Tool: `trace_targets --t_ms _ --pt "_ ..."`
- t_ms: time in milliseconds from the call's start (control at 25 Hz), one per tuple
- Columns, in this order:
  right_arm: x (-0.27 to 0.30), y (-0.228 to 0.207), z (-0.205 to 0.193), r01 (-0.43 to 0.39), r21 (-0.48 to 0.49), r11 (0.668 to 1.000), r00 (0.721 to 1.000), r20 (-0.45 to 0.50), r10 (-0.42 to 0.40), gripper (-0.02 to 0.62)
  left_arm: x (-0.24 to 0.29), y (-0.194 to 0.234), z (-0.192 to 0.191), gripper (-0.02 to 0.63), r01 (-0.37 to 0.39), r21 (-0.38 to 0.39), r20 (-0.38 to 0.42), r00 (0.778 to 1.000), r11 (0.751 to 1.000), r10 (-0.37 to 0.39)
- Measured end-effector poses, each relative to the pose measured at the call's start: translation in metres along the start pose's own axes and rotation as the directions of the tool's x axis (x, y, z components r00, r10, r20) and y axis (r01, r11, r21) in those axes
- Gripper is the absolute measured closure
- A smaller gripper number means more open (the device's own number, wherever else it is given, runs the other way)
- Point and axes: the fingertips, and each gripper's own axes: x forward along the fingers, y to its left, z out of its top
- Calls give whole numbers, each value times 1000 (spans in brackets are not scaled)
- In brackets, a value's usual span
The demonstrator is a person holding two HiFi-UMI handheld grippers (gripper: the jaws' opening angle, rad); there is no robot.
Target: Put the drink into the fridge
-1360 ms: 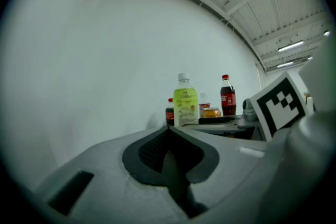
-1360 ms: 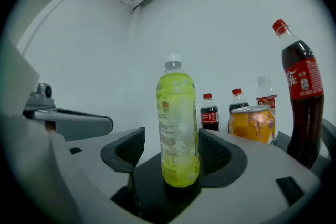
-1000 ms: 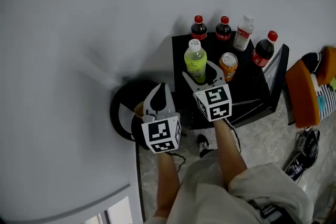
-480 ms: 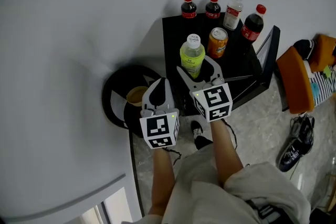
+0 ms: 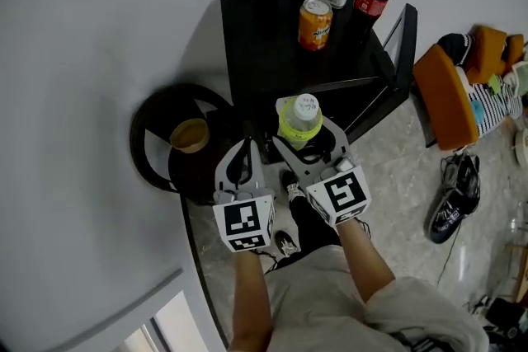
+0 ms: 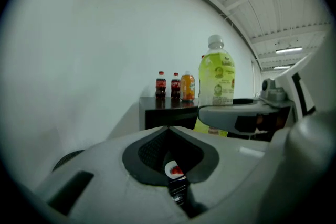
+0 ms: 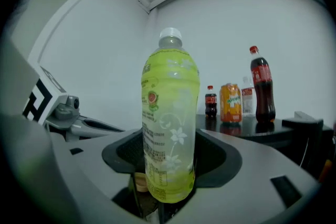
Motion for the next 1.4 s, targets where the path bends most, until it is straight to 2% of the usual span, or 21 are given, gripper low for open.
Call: trace_targets --t_ms 120,320,520,680,960,1160,1400 --pt "3 -8 -61 5 19 1000 1000 -21 -4 316 7 -12 -38 597 26 5 -19 999 1000 -26" --pt "46 -34 -163 40 24 999 999 -20 -40 316 34 -18 -102 597 47 -14 -24 999 999 -47" --pt "103 -62 -231 43 17 999 999 -21 -42 316 68 -14 -148 597 64 -17 -4 998 998 -64" --pt "149 -75 -259 41 18 999 999 -8 -41 316 92 -3 -171 597 55 -7 9 998 998 -55" --pt "184 -86 -283 41 4 999 998 -42 -41 316 107 3 -188 597 69 -44 3 998 997 -69" --pt "193 -81 -300 38 8 999 997 -69 -37 316 113 5 -193 597 60 -57 7 998 997 -59" --pt "194 -80 -305 43 28 999 998 -50 -42 314 108 10 -202 597 35 -63 3 999 997 -34"
